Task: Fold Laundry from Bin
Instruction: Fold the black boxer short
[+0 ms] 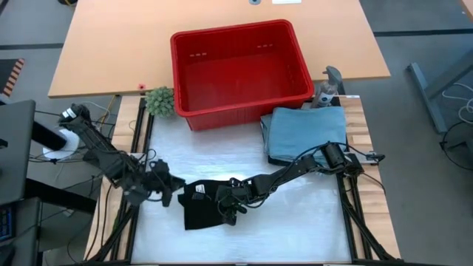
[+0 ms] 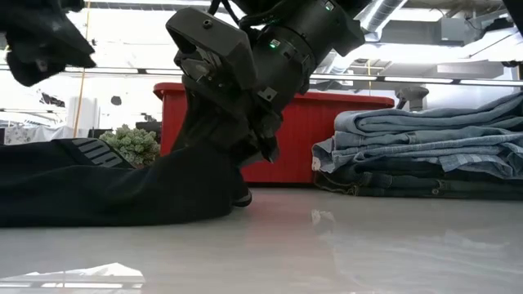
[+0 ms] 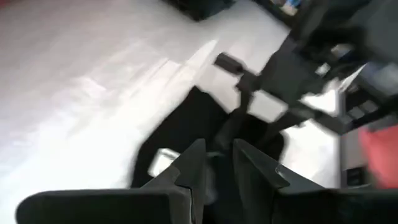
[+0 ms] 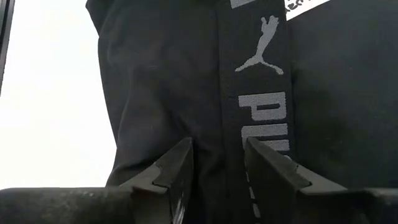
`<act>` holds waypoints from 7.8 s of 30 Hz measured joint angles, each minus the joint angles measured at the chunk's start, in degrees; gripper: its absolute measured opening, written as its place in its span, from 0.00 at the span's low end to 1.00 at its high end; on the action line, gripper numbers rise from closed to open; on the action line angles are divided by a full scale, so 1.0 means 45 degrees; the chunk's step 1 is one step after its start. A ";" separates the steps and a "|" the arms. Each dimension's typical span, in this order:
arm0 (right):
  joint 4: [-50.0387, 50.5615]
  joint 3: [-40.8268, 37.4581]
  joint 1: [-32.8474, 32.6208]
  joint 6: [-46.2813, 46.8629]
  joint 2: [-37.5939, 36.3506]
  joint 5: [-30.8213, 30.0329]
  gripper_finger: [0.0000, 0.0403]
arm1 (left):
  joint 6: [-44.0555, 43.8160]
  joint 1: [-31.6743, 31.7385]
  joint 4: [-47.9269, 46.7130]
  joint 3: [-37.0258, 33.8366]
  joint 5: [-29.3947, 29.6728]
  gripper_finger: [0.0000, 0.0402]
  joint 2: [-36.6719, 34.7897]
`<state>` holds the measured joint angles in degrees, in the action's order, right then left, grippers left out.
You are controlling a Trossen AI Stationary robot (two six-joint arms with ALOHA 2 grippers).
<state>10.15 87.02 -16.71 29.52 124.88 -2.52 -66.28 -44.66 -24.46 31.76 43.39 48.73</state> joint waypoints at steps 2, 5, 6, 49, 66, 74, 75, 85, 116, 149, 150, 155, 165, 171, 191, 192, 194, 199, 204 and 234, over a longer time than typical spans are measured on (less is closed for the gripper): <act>0.0000 0.0000 0.0000 0.0000 0.0000 0.0002 0.45 | 0.0776 0.0583 -0.0211 -0.0007 -0.0542 0.18 0.0008; 0.0000 0.0000 0.0010 0.0065 0.0000 0.0005 0.48 | 0.2000 0.1453 0.0043 -0.0007 -0.1605 0.20 0.0365; 0.0000 0.0000 0.0026 0.0120 0.0000 0.0005 0.49 | 0.2344 0.1673 0.0148 -0.0007 -0.1959 0.21 0.0529; 0.0054 0.0000 0.0348 0.0906 -0.0197 0.0754 0.57 | 0.1294 0.3588 0.3976 -0.0002 -0.7921 0.07 0.6022; 0.1140 0.0000 0.0340 -0.0053 -0.2710 -0.0477 0.57 | 0.0077 0.3356 0.1743 -0.0002 -0.5516 0.00 0.2898; 0.1796 -0.0453 0.0338 0.0767 -0.2705 -0.1466 0.57 | -0.0541 0.3302 0.0155 -0.0007 -0.5207 0.00 0.3196; 0.1630 -0.0619 0.0385 0.1076 -0.2701 -0.1529 0.57 | -0.0541 0.3302 0.0176 -0.0007 -0.5153 0.00 0.3195; -0.0325 -0.1982 0.0898 0.6813 -0.2689 -0.1105 0.59 | -0.0581 0.3308 0.0192 -0.0007 -0.4793 0.00 0.3197; -0.2405 -0.1978 0.0500 1.1347 -0.1228 -0.1531 0.60 | -0.0515 0.3312 0.0311 -0.0007 -0.4660 0.00 0.3205; -0.3144 -0.1046 0.0894 0.9379 -0.0194 -0.0325 0.08 | -0.0292 0.3044 -0.0154 -0.0467 -0.4402 0.03 0.3371; -0.3074 -0.1015 0.0894 0.9330 -0.0190 -0.0321 0.08 | -0.0411 0.3020 -0.0150 -0.0645 -0.4742 0.05 0.3380; -0.2708 -0.1005 0.0896 0.9287 -0.0204 -0.0321 0.08 | -0.1360 0.2991 -0.0009 -0.1370 -0.6128 0.23 0.3370; -0.2725 -0.1005 0.0910 0.8795 -0.0204 0.0003 0.08 | -0.2541 0.3330 0.0630 -0.1503 -0.5694 0.60 0.3439; -0.2756 -0.1005 0.0913 0.8628 -0.0204 0.0048 0.08 | -0.2452 0.3792 0.1083 -0.1512 -0.6129 0.64 0.3854; -0.2778 -0.1010 0.0913 0.8328 -0.0204 0.0257 0.09 | -0.3900 0.4404 0.2373 -0.1478 -0.8278 0.40 0.5527; -0.2778 -0.1010 0.0913 0.8325 -0.0204 0.0256 0.09 | -0.3897 0.4404 0.2382 -0.1482 -0.8474 0.35 0.5527; -0.2783 -0.1010 0.0913 0.8325 -0.0204 0.0257 0.09 | -0.3730 0.4404 0.2481 -0.1496 -0.8859 0.24 0.5543; -0.2783 -0.1010 0.0913 0.8325 -0.0204 0.0257 0.09 | -0.3367 0.4404 0.2708 -0.1503 -0.9472 0.02 0.5556; -0.2788 -0.1010 0.0918 0.8282 -0.0204 0.0257 0.09 | -0.3078 0.4400 0.2521 -0.1078 -1.0041 0.01 0.5585; -0.0939 0.1209 0.1436 0.4787 -0.0214 0.0912 0.09 | -0.2967 0.3629 -0.3385 0.3153 -0.9156 0.00 0.5556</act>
<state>5.93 92.47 -10.25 51.06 123.92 1.58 -79.63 -28.33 -39.69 45.94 2.19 73.73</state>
